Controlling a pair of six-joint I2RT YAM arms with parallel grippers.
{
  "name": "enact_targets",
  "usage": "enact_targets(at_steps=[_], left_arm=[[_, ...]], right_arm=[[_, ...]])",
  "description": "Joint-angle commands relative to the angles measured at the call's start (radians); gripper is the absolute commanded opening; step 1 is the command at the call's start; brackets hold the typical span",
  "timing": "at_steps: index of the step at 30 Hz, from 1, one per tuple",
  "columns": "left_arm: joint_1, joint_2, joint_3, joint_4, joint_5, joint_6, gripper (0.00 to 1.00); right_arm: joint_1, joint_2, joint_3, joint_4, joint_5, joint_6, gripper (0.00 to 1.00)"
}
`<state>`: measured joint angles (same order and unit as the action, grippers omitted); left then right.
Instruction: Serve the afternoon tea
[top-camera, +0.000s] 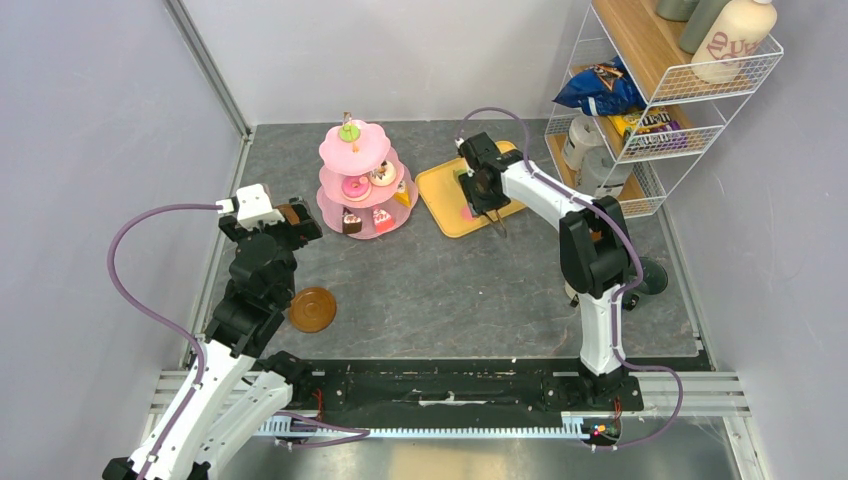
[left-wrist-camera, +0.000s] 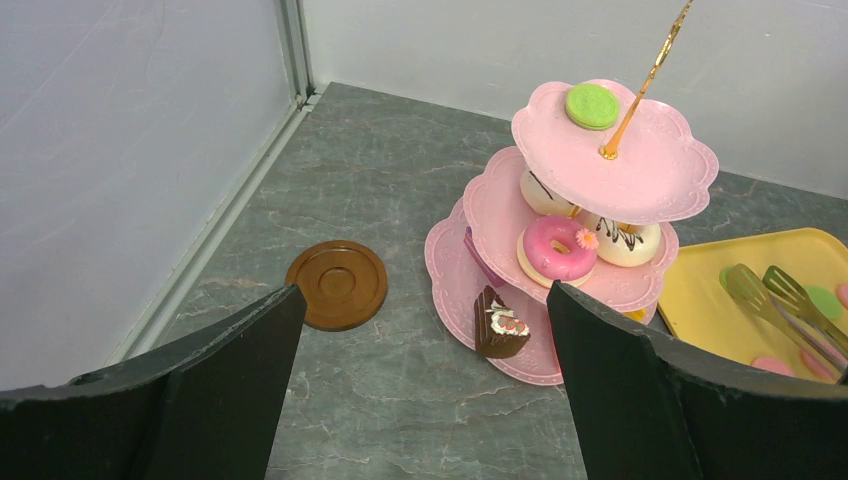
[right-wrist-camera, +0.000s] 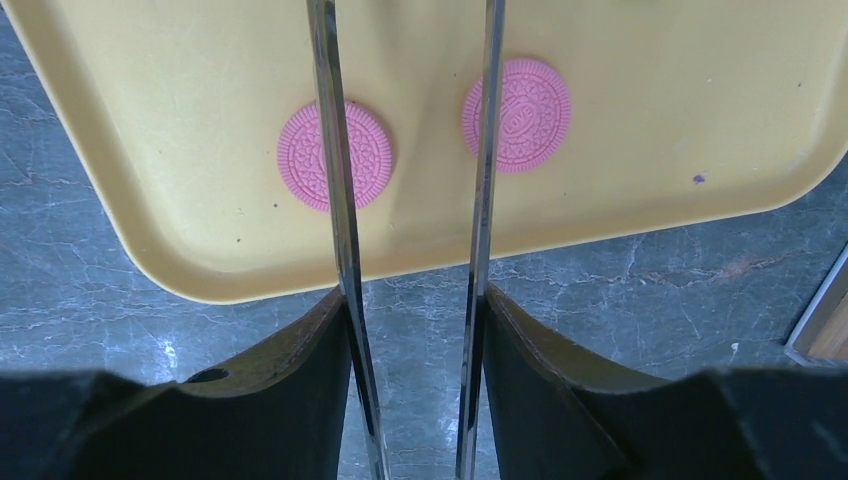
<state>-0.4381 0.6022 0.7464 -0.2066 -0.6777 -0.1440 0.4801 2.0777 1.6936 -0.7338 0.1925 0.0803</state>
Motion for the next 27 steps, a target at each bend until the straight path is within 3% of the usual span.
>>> enact_targets(at_steps=[1, 13, 27], left_arm=[[0.001, 0.002, 0.001, 0.044, 0.002, -0.025, 0.99], [0.001, 0.004, 0.001, 0.044, 0.006, -0.025, 0.99], [0.001, 0.005, 0.001, 0.045, 0.006, -0.025, 0.99]], right_arm=[[-0.002, 0.018, 0.072, -0.013, 0.003, -0.016, 0.53], [-0.001, 0.03, 0.108, -0.03, -0.026, -0.028, 0.55], [0.009, 0.082, 0.164, -0.104, 0.045, -0.045, 0.55]])
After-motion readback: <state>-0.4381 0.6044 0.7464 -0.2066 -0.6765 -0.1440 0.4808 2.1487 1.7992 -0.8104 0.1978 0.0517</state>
